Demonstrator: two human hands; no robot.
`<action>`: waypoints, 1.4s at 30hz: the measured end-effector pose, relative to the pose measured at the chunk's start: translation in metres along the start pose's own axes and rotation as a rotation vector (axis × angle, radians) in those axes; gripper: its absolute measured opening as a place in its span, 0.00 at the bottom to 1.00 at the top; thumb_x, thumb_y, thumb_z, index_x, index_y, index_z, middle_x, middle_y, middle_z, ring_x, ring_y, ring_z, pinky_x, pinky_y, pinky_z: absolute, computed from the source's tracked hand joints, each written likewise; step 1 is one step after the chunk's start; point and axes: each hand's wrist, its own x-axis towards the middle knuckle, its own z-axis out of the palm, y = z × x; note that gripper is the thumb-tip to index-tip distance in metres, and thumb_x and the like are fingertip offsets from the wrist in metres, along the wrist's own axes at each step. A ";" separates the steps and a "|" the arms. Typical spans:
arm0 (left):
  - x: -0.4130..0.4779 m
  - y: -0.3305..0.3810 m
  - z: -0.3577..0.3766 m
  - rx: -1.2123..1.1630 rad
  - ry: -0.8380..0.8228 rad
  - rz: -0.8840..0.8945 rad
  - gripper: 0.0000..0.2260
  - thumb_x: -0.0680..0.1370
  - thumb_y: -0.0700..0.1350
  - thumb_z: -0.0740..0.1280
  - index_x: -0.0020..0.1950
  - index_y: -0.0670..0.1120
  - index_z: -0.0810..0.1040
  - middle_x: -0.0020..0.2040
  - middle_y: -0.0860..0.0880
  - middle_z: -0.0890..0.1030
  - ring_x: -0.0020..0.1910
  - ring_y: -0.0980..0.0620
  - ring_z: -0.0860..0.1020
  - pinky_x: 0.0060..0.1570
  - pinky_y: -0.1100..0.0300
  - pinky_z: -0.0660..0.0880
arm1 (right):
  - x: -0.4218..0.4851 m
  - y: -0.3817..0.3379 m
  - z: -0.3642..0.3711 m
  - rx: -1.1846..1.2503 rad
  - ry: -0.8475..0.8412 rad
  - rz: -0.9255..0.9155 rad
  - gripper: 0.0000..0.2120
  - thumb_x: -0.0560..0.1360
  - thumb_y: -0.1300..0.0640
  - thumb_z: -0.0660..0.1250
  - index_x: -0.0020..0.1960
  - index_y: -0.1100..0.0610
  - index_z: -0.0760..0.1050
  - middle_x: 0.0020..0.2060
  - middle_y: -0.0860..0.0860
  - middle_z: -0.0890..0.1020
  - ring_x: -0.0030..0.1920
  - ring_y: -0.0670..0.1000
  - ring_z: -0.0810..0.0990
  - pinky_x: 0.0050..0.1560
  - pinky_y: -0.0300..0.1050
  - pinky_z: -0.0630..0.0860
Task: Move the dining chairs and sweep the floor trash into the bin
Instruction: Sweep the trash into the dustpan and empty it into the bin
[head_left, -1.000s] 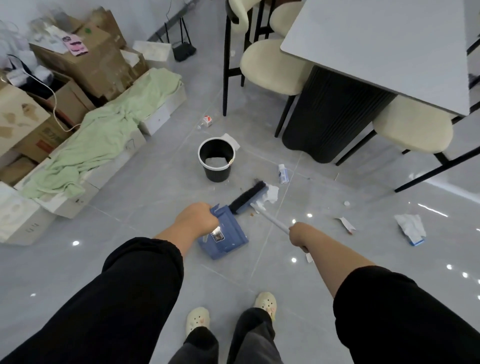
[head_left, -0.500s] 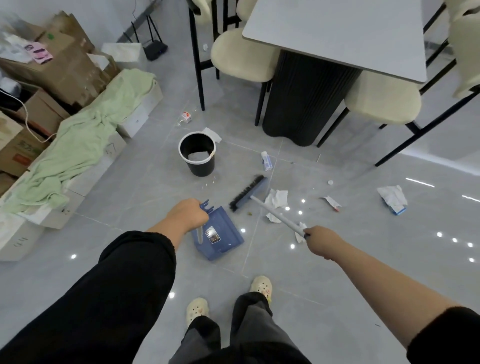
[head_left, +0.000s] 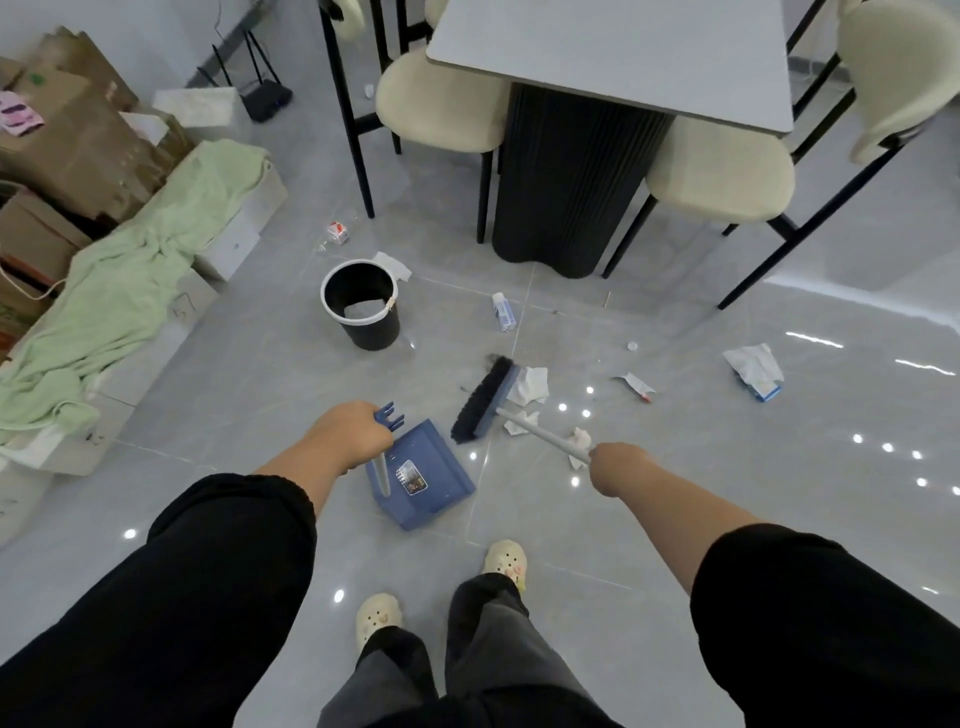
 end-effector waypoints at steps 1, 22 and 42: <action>0.000 0.005 0.002 0.001 -0.003 0.001 0.08 0.74 0.37 0.60 0.35 0.41 0.70 0.31 0.44 0.71 0.28 0.48 0.71 0.28 0.62 0.67 | -0.002 0.010 0.002 0.000 0.006 0.012 0.27 0.78 0.62 0.57 0.75 0.54 0.58 0.57 0.51 0.75 0.48 0.52 0.74 0.46 0.42 0.70; -0.020 0.141 0.026 0.014 0.015 0.172 0.10 0.76 0.38 0.61 0.53 0.39 0.78 0.55 0.38 0.79 0.54 0.39 0.78 0.45 0.58 0.72 | -0.029 0.149 0.012 0.136 0.113 0.148 0.16 0.77 0.59 0.58 0.64 0.54 0.72 0.51 0.51 0.77 0.44 0.52 0.74 0.44 0.42 0.71; 0.101 0.387 0.044 -0.089 0.208 0.089 0.08 0.76 0.40 0.66 0.54 0.40 0.79 0.53 0.39 0.81 0.48 0.41 0.76 0.40 0.60 0.63 | 0.203 0.292 -0.224 0.597 0.057 0.080 0.16 0.81 0.62 0.54 0.66 0.66 0.69 0.34 0.56 0.69 0.35 0.55 0.72 0.33 0.45 0.70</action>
